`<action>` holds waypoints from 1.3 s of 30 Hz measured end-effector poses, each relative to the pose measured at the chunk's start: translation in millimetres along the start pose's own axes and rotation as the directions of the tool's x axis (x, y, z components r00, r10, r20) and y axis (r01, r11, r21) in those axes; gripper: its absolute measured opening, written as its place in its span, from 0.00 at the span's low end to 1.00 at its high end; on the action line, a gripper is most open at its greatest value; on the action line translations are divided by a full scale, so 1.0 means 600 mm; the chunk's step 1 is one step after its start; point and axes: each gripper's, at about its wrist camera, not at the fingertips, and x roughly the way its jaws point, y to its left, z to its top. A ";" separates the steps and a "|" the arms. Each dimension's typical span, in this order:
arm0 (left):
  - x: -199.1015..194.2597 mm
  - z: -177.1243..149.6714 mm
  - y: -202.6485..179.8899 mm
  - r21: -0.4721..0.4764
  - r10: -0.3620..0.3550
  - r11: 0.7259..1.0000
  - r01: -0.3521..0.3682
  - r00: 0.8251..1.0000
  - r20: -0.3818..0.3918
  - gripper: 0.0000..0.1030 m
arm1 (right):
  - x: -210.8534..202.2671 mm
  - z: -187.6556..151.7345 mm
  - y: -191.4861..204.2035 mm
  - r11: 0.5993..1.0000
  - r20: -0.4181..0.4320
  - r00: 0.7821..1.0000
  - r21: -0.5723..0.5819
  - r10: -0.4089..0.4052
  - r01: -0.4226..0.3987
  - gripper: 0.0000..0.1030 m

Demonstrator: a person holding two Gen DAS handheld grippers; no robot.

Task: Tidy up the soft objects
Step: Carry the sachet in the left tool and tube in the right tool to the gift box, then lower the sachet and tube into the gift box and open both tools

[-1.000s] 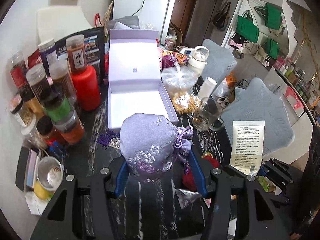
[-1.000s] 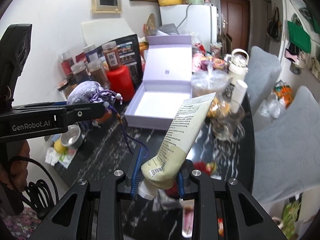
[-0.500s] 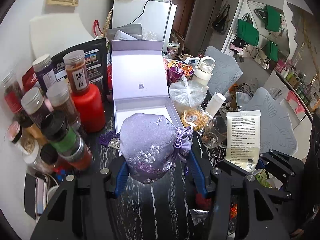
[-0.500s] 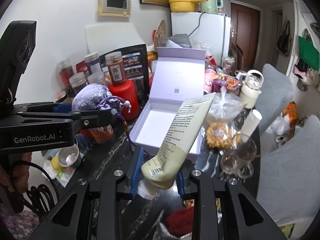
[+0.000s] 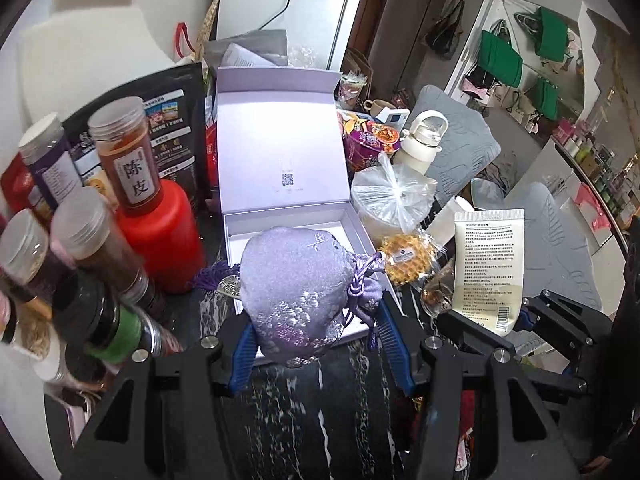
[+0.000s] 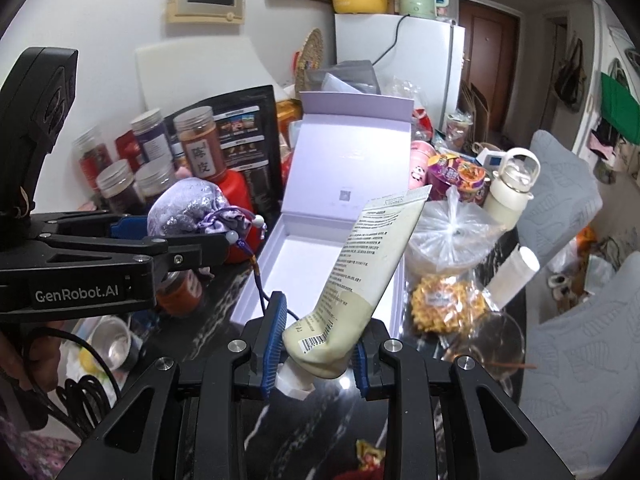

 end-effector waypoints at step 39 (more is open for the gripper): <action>0.304 0.133 0.092 -0.034 0.035 0.999 -0.038 0.994 -0.106 0.53 | 0.334 0.112 -0.114 1.000 -0.098 0.995 -0.002 -0.016 0.016 0.28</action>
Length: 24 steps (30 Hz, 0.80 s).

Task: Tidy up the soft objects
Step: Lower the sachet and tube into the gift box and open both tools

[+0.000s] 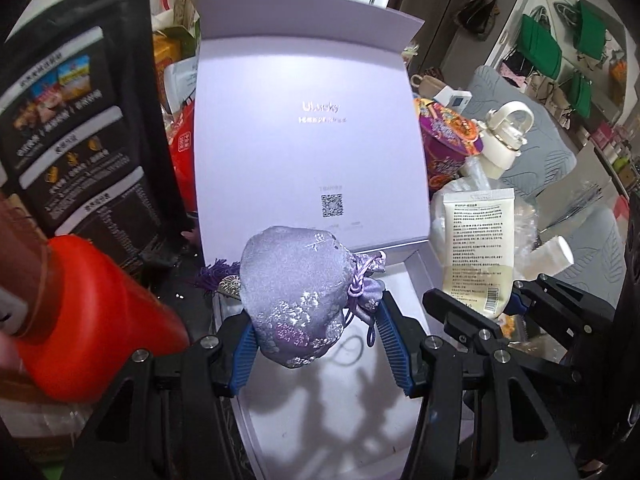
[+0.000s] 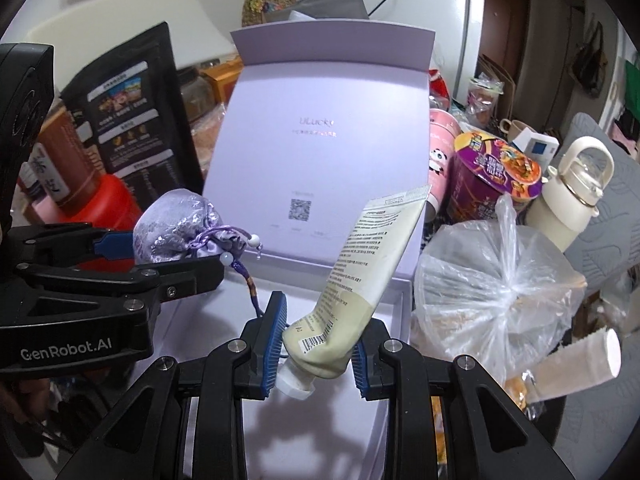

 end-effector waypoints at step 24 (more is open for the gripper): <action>0.136 -0.008 0.014 0.037 0.060 0.998 -0.058 0.995 -0.075 0.53 | 0.123 -0.029 -0.017 1.000 -0.075 0.997 0.006 -0.020 0.020 0.28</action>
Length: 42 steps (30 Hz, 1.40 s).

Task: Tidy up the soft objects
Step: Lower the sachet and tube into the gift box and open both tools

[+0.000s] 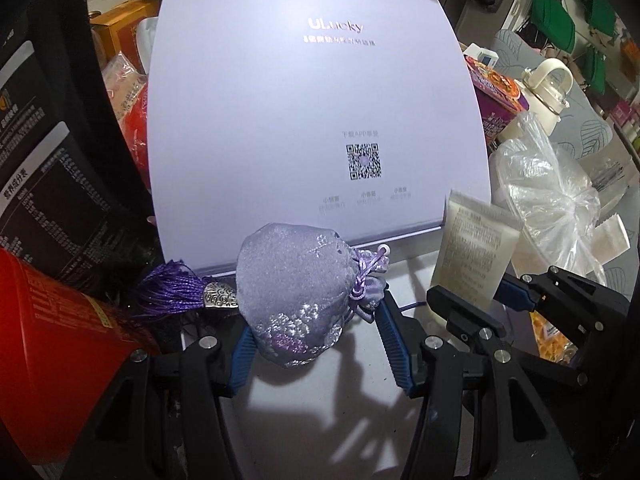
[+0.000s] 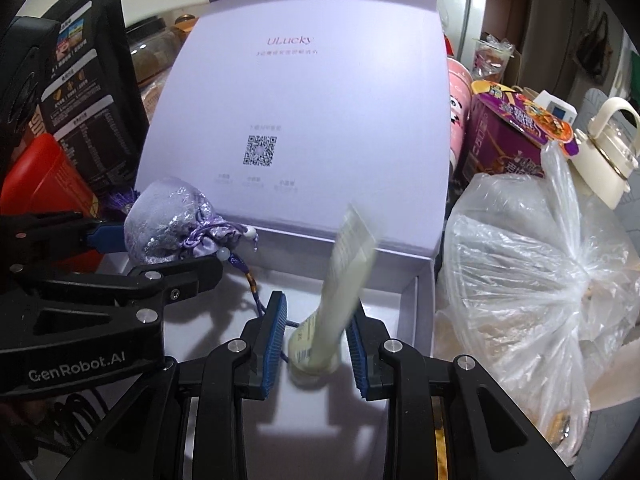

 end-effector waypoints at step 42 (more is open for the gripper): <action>-0.148 0.013 -0.054 0.030 0.076 0.996 -0.078 0.994 0.076 0.65 | -0.188 0.003 -0.001 0.993 0.111 0.987 0.037 -0.119 0.116 0.41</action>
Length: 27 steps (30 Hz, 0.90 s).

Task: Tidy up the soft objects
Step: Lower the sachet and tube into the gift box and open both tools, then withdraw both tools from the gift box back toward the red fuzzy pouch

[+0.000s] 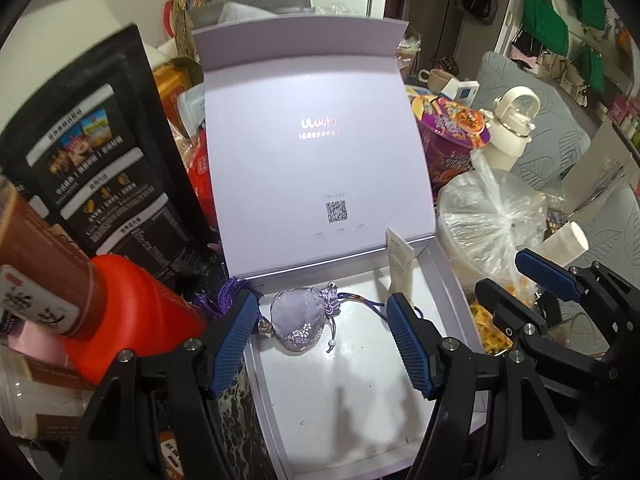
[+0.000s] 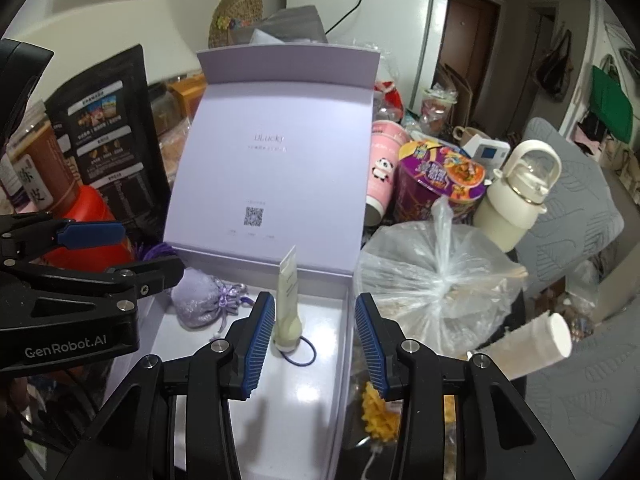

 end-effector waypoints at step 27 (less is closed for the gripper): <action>-0.233 -0.054 -0.044 0.068 0.055 0.995 -0.070 0.977 0.204 0.80 | -0.238 -0.057 -0.022 0.990 0.141 0.985 0.108 -0.101 0.086 0.92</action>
